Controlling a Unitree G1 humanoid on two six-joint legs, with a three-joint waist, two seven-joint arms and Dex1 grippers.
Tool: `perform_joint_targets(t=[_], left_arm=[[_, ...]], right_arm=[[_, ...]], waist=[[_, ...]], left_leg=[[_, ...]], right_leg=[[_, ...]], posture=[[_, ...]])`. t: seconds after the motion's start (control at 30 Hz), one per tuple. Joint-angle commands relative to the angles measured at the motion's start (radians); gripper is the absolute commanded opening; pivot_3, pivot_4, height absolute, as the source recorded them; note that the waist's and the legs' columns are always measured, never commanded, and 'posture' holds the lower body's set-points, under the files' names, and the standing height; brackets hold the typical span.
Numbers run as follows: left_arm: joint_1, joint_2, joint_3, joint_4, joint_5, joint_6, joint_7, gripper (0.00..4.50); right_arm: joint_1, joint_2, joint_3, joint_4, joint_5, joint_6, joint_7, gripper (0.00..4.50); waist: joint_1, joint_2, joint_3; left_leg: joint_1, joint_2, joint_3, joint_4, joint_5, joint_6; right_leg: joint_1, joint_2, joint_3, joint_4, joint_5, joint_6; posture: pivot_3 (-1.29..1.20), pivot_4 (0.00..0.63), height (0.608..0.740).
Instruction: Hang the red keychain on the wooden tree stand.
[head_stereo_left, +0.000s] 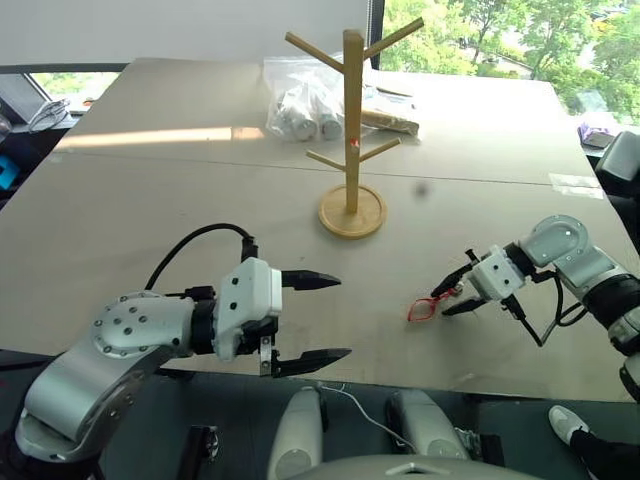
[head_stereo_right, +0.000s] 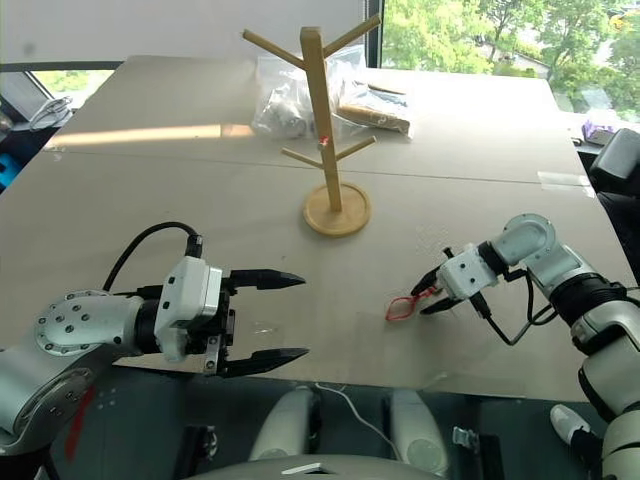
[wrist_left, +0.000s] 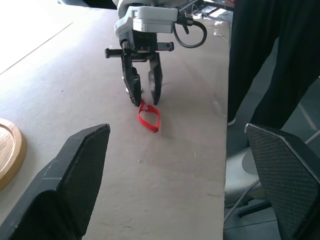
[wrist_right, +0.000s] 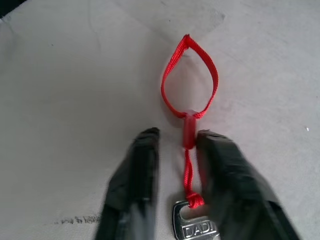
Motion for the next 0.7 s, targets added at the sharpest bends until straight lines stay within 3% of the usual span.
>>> perform_joint_targets(t=[0.03, 0.23, 0.37, 0.47, 0.6, 0.7], left_arm=[[-0.015, 0.001, 0.0, -0.037, -0.012, -0.009, 0.014, 4.5], [-0.001, -0.001, -0.001, -0.044, -0.01, -0.015, 0.026, 4.5], [0.035, -0.015, 0.037, -0.043, 0.0, -0.024, 0.061, 4.5], [0.059, -0.035, 0.085, -0.052, -0.025, -0.02, 0.103, 4.5], [0.04, -0.042, 0.172, -0.056, -0.135, 0.043, 0.185, 4.5], [0.004, -0.039, 0.216, -0.054, -0.194, 0.081, 0.267, 4.5]], right_arm=[[-0.033, -0.004, 0.025, 0.033, -0.004, -0.001, 0.092, 0.01], [-0.039, -0.011, 0.01, 0.026, 0.018, 0.038, 0.092, 0.01], [0.009, -0.014, -0.145, -0.063, 0.085, 0.159, 0.038, 0.01], [0.11, -0.029, -0.286, -0.27, 0.157, 0.341, -0.119, 0.01], [0.362, -0.08, -0.458, -0.664, 0.24, 0.581, -0.348, 0.01], [0.507, -0.045, -0.56, -0.918, 0.286, 0.73, -0.559, 0.01]], waist=[[0.003, 0.0, 0.0], [0.006, 0.0, 0.0], [0.009, 0.0, 0.0], [0.011, 0.0, 0.0], [0.025, 0.0, 0.0], [0.031, 0.0, 0.0]], left_leg=[[0.0, 0.0, 0.0, 0.0, 0.0, 0.0], [-0.001, 0.0, 0.0, 0.001, 0.0, 0.0], [-0.001, 0.0, 0.0, 0.001, 0.0, 0.0], [-0.001, 0.0, -0.001, 0.002, 0.0, 0.0], [-0.003, 0.0, -0.003, 0.002, 0.0, 0.0], [-0.003, -0.001, -0.003, 0.002, 0.0, 0.0]], right_leg=[[0.0, 0.0, 0.0, 0.0, 0.0, 0.0], [0.0, 0.0, 0.0, 0.001, 0.0, 0.0], [0.0, 0.0, 0.0, 0.001, 0.0, 0.0], [0.0, -0.001, 0.0, 0.002, 0.0, 0.0], [-0.001, -0.001, -0.002, 0.004, -0.001, -0.001], [-0.001, -0.001, -0.002, 0.004, -0.001, 0.0]], posture=[[0.0, 0.15, 0.74], [0.0, 0.15, 0.74], [0.0, 0.15, 0.74], [0.0, 0.15, 0.74], [0.0, 0.15, 0.74], [0.0, 0.15, 0.74]])
